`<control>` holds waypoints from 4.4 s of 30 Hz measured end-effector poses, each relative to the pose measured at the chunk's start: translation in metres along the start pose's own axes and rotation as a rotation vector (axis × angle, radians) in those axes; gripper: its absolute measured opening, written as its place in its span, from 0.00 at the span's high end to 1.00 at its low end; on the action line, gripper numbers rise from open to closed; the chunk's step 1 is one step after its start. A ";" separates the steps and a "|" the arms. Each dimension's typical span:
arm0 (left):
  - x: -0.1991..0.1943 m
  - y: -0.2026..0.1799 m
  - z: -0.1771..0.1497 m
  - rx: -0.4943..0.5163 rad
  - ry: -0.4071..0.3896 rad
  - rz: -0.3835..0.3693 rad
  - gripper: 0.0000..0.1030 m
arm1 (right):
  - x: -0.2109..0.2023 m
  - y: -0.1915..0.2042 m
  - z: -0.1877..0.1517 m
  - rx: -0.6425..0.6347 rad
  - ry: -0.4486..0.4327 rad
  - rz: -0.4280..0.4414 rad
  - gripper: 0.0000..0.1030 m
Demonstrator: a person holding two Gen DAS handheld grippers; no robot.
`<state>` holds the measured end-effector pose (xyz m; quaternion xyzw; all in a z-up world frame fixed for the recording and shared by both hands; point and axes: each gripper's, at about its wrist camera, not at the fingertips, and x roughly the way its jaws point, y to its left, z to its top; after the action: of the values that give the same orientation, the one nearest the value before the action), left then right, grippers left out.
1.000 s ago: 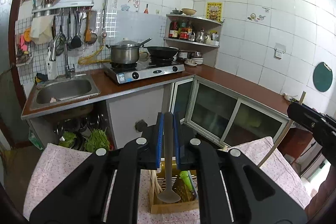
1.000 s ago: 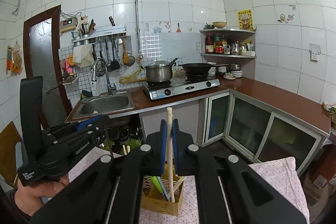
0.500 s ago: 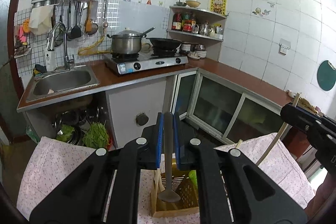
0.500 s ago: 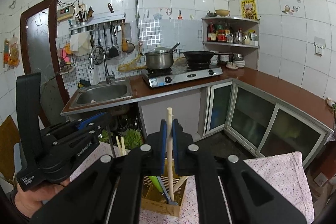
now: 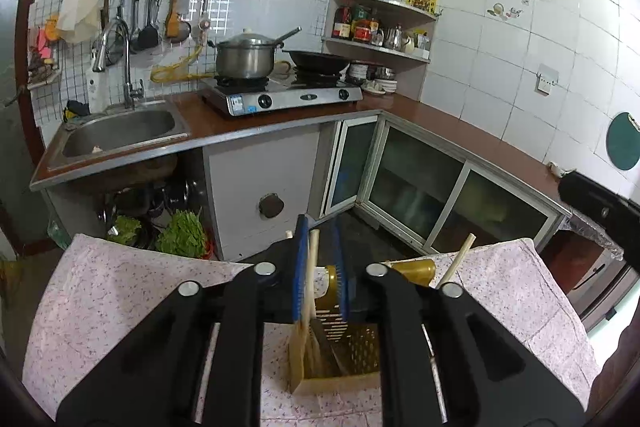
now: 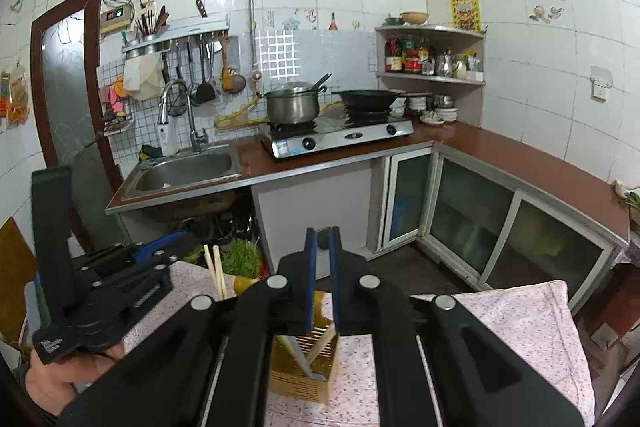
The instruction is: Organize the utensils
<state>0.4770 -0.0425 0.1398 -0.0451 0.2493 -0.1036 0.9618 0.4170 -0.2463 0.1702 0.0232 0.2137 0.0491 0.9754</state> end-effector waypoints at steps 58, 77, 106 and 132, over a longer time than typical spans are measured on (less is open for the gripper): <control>-0.248 0.030 -0.302 0.032 -0.275 0.253 0.05 | -0.227 -0.031 -0.320 0.052 -0.117 -0.216 0.36; -0.244 0.033 -0.304 0.021 -0.240 0.225 0.05 | -0.231 -0.031 -0.323 0.057 -0.140 -0.251 0.36; -0.239 0.036 -0.304 0.004 -0.210 0.222 0.05 | -0.231 -0.031 -0.321 0.054 -0.127 -0.251 0.34; -0.239 0.036 -0.304 0.000 -0.214 0.222 0.05 | -0.231 -0.030 -0.321 0.054 -0.127 -0.251 0.34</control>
<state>0.1302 0.0348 -0.0175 -0.0281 0.1490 0.0086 0.9884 0.0762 -0.2929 -0.0278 0.0258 0.1540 -0.0805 0.9845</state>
